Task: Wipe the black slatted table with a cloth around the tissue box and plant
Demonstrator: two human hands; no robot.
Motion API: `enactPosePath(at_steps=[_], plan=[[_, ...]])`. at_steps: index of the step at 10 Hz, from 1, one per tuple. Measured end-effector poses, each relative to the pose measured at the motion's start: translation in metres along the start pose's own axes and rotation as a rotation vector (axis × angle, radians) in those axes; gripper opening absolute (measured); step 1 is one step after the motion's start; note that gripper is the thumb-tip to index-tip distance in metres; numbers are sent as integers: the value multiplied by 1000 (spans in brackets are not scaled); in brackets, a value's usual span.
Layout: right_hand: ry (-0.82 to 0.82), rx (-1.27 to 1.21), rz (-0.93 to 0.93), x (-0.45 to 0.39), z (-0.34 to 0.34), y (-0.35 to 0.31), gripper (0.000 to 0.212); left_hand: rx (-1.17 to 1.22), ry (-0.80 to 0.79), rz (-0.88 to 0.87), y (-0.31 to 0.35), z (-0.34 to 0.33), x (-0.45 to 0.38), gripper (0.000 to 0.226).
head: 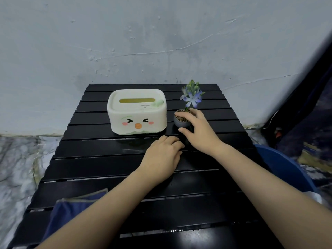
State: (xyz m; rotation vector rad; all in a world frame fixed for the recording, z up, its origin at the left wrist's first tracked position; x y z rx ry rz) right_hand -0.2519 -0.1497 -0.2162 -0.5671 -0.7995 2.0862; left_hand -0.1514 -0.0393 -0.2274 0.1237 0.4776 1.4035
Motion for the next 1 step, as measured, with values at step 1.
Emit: enactPosePath(at_steps=[1], plan=[[66, -13, 0, 13, 4, 2, 52, -7, -21, 27, 0, 4, 1, 27]])
Point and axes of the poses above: each hand's wrist, its own x-axis away from the middle knuckle, its own z-axis out of the back of the hand, y = z × x, the point moved 5 cm from there along -x, towards the middle knuckle
